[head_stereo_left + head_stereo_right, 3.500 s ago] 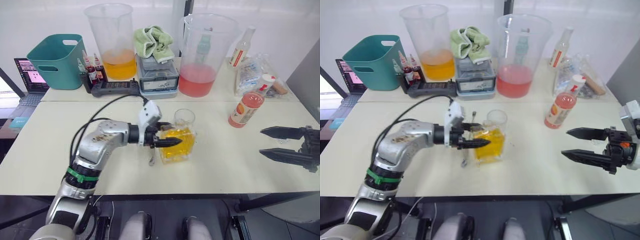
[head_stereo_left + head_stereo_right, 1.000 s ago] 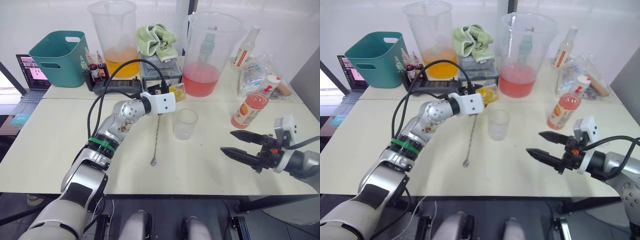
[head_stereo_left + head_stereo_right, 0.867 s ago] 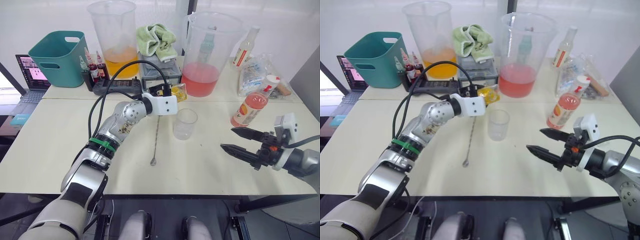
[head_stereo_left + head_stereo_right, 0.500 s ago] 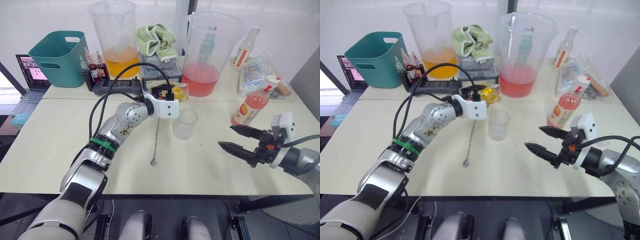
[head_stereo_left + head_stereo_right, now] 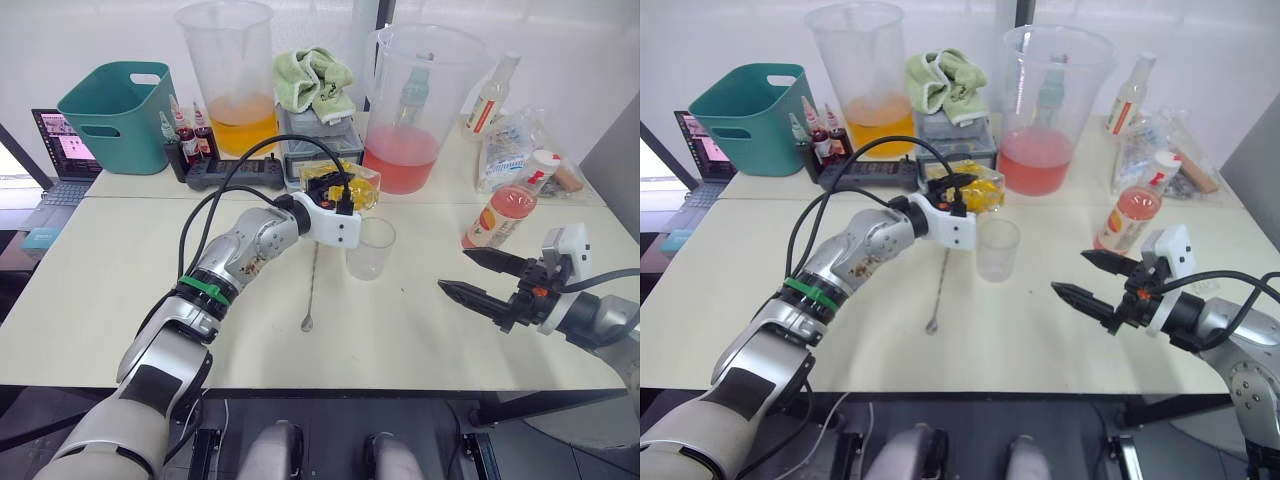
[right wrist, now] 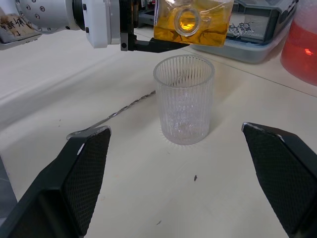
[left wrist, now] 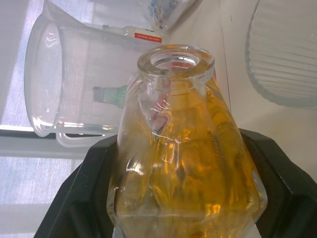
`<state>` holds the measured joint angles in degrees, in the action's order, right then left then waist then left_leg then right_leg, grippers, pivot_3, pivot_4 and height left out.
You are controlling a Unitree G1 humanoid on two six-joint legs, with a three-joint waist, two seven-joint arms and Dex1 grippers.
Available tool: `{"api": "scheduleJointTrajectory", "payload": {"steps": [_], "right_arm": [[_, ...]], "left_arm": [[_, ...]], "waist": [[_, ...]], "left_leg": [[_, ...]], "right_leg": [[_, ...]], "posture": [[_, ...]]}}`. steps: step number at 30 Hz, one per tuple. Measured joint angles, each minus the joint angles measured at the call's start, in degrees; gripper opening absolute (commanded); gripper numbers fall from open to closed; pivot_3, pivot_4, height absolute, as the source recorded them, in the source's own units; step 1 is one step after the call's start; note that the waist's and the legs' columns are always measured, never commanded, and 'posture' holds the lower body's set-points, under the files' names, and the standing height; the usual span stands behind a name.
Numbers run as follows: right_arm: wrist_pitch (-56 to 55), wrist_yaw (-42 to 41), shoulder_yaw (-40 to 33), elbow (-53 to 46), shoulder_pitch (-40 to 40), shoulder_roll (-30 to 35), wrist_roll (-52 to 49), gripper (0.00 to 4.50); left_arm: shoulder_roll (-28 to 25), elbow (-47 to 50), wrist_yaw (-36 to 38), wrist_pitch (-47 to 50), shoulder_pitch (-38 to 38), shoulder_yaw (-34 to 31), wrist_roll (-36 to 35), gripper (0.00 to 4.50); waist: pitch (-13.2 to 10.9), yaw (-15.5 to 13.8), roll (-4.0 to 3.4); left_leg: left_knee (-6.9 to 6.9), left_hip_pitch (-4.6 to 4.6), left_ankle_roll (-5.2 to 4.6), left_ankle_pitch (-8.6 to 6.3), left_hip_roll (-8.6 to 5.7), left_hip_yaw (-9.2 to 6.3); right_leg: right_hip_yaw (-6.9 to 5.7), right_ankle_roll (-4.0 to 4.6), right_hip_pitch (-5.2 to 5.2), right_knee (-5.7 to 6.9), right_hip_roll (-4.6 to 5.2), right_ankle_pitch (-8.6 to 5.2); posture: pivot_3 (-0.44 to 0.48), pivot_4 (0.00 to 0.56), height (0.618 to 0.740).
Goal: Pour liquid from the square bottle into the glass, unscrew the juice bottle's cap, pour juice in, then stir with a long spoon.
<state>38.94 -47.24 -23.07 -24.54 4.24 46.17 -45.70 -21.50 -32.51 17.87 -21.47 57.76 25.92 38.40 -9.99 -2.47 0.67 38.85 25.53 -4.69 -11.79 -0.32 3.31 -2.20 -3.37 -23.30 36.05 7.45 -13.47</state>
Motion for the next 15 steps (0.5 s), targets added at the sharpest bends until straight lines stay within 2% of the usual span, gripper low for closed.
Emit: {"api": "scheduleJointTrajectory", "payload": {"steps": [15], "right_arm": [[0.00, 0.07, 0.15, 0.35, 0.61, -0.50, 0.04, 4.50]], "left_arm": [[-1.34, 0.02, -5.38, -2.70, 0.01, 2.55, 7.59, 2.78]], "waist": [[0.00, 0.04, -0.01]], "left_leg": [[0.00, 0.00, 0.00, 0.00, 0.00, 0.00]], "right_leg": [[0.00, 0.00, -0.01, 0.02, 0.00, 0.00]], "posture": [[0.000, 0.150, 0.736]]}}
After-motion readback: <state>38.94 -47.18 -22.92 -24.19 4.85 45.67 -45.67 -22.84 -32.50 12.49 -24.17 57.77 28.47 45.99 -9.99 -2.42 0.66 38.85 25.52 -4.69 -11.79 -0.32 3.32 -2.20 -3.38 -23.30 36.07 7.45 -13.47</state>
